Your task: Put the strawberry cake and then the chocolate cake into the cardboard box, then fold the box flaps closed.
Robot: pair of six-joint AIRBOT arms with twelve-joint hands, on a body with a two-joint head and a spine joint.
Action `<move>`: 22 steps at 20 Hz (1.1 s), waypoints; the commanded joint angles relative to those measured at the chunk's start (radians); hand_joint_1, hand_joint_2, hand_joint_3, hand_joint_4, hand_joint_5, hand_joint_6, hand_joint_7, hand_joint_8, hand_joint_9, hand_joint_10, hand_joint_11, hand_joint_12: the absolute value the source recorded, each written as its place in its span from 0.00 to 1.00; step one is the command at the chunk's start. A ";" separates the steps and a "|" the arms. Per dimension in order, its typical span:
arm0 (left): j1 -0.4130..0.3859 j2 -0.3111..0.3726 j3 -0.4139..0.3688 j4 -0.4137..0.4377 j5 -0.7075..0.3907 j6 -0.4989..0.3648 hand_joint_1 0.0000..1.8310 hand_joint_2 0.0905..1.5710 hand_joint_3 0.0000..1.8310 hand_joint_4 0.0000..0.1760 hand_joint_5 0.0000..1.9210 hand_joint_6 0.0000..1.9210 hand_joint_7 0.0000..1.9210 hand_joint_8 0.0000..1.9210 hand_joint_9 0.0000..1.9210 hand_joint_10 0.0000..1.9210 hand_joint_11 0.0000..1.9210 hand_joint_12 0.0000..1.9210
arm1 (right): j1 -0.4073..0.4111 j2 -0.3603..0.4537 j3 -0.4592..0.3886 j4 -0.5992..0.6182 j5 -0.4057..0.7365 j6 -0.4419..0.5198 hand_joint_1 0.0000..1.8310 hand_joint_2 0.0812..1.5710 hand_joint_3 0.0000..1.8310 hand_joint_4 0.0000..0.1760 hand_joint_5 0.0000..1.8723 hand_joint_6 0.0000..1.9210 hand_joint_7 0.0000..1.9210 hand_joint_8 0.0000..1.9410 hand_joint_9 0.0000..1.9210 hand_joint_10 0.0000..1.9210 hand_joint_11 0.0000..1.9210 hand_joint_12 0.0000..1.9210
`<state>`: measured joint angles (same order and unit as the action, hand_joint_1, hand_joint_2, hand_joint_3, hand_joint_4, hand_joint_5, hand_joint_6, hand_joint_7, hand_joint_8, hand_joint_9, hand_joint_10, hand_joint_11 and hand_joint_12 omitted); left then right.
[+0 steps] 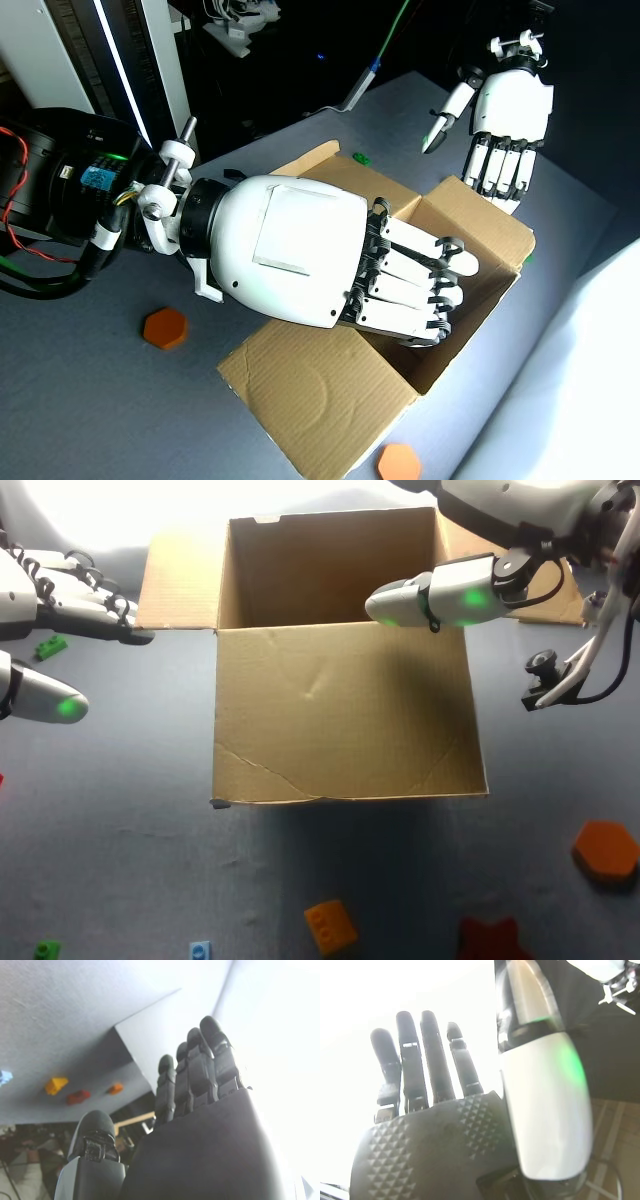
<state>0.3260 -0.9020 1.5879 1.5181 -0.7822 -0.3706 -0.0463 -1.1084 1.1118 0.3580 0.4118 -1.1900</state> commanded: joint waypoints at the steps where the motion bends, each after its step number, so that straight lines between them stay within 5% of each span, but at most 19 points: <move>1: -0.015 0.006 0.004 -0.079 -0.008 0.003 0.00 0.81 0.00 0.18 0.07 0.00 0.10 0.00 0.11 0.00 0.00 0.38 | 0.023 0.021 0.002 -0.012 0.112 0.003 0.35 0.59 0.00 0.02 0.05 0.00 0.09 0.00 0.06 0.13 0.00 0.58; 2: -0.018 0.006 0.004 -0.080 -0.008 0.003 0.00 0.81 0.00 0.18 0.07 0.00 0.10 0.00 0.11 0.00 0.00 0.38 | 0.032 0.032 -0.001 -0.012 0.095 0.004 0.35 0.59 0.00 0.02 0.05 0.00 0.09 0.00 0.06 0.13 0.00 0.58; 3: -0.023 0.006 0.006 -0.087 -0.008 0.006 0.01 0.81 0.00 0.09 0.09 0.01 0.11 0.00 0.12 0.00 0.00 0.39 | 0.042 0.051 -0.008 -0.013 0.090 0.005 0.38 0.60 0.00 0.00 0.04 0.00 0.08 0.00 0.05 0.10 0.00 0.48; 5: -0.029 0.006 0.010 -0.113 -0.009 0.010 0.02 0.80 0.00 0.13 0.10 0.00 0.11 0.00 0.12 0.00 0.00 0.38 | 0.052 0.095 -0.022 -0.013 0.092 0.006 0.37 0.60 0.00 0.00 0.04 0.00 0.08 0.00 0.05 0.09 0.00 0.45; 7: -0.050 0.006 0.012 -0.114 -0.010 0.010 0.01 0.81 0.00 0.09 0.09 0.00 0.11 0.00 0.12 0.00 0.00 0.38 | 0.057 0.132 -0.026 -0.012 0.092 0.005 0.37 0.60 0.00 0.00 0.04 0.00 0.09 0.00 0.07 0.08 0.00 0.49; 10: -0.086 0.009 0.011 -0.115 -0.012 0.010 0.00 0.81 0.00 0.06 0.09 0.00 0.09 0.00 0.11 0.00 0.00 0.41 | 0.056 0.208 -0.034 0.147 0.040 -0.083 0.36 0.62 0.00 0.00 0.02 0.00 0.06 0.00 0.07 0.06 0.00 0.43; 12: -0.103 0.014 0.010 -0.116 -0.015 0.010 0.00 0.81 0.00 0.09 0.09 0.00 0.09 0.00 0.12 0.00 0.00 0.40 | 0.017 0.269 -0.046 0.240 0.027 -0.126 0.36 0.62 0.00 0.00 0.02 0.00 0.06 0.00 0.07 0.06 0.00 0.43; 13: -0.115 0.017 0.007 -0.115 -0.018 0.010 0.01 0.82 0.00 0.15 0.09 0.00 0.10 0.00 0.12 0.00 0.00 0.40 | -0.012 0.301 -0.051 0.240 0.034 -0.141 0.36 0.62 0.00 0.00 0.03 0.00 0.07 0.00 0.08 0.07 0.00 0.52; 18: -0.192 0.026 0.001 -0.060 -0.032 0.010 0.04 0.81 0.00 0.10 0.10 0.00 0.11 0.00 0.13 0.00 0.00 0.41 | -0.168 0.382 -0.068 0.243 0.089 -0.178 0.28 0.65 0.01 0.00 0.05 0.01 0.11 0.00 0.10 0.08 0.00 0.62; 22: -0.286 0.026 -0.023 0.033 -0.037 0.007 0.01 0.81 0.00 0.15 0.11 0.00 0.11 0.00 0.13 0.00 0.00 0.42 | -0.231 0.372 -0.062 0.312 -0.041 -0.269 0.18 0.70 0.01 0.00 0.06 0.01 0.11 0.00 0.09 0.07 0.00 0.52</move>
<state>0.0395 -0.8841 1.5608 1.6382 -0.8062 -0.3641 -0.2897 -0.7509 1.0466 0.6807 0.2855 -1.4605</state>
